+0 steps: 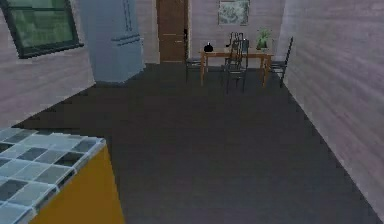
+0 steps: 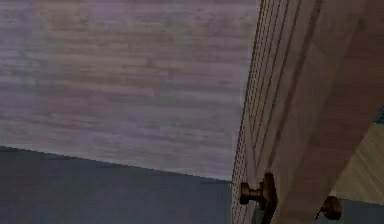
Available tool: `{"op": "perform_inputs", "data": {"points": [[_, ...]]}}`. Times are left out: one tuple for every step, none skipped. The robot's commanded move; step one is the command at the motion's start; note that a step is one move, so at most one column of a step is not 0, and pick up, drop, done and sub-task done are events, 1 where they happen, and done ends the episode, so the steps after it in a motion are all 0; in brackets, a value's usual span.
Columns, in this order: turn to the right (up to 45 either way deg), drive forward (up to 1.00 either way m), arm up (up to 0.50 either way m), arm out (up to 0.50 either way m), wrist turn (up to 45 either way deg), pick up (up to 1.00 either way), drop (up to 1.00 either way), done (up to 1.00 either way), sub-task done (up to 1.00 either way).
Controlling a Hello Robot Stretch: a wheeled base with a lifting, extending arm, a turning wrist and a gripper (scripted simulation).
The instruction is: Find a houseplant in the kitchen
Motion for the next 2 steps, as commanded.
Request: {"op": "perform_inputs", "data": {"points": [[18.0, 0.00, 0.00, 0.00, 0.0, 0.00, 0.00, 0.00, 0.00], [0.0, 1.00, 0.00, 0.00, 0.0, 0.00, 0.00, 0.00, 0.00]]}}
